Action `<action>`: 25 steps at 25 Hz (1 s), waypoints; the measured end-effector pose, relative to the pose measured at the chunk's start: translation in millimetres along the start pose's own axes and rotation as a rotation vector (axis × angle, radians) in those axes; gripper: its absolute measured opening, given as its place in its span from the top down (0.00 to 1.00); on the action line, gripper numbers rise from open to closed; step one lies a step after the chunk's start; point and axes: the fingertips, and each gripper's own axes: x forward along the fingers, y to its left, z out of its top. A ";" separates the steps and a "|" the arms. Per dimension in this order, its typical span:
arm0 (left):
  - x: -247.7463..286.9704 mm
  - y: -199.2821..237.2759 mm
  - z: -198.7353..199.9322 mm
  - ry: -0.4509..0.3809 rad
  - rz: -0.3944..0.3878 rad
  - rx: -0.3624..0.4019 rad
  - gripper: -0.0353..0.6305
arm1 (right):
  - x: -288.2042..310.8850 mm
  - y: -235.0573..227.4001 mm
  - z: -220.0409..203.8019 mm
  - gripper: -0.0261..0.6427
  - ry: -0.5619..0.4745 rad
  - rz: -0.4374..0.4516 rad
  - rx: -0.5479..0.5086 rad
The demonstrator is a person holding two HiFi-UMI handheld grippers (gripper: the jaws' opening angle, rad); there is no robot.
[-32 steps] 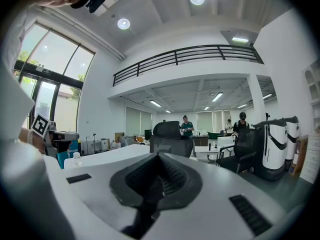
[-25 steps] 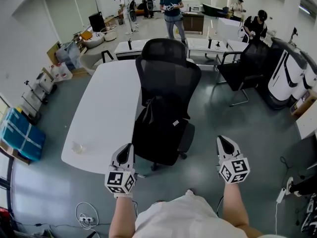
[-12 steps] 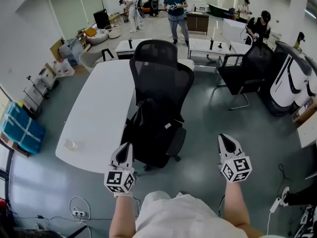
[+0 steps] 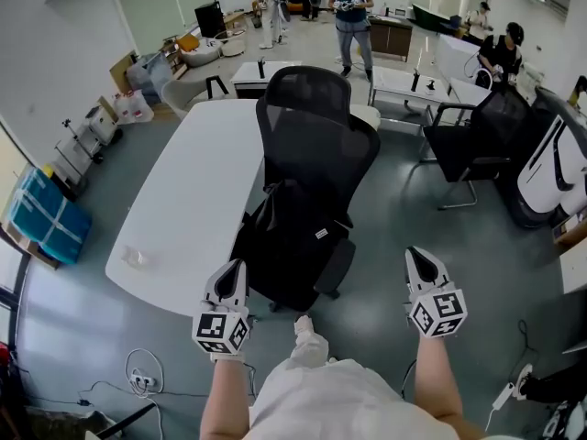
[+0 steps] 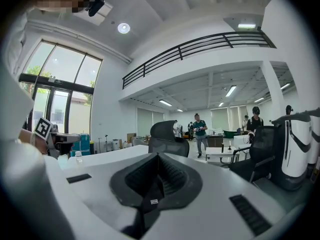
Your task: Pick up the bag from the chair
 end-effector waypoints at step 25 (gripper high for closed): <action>157.4 124.8 -7.3 0.018 0.037 -0.030 0.90 | 228.5 -3.4 23.6 0.93 0.013 0.098 -0.019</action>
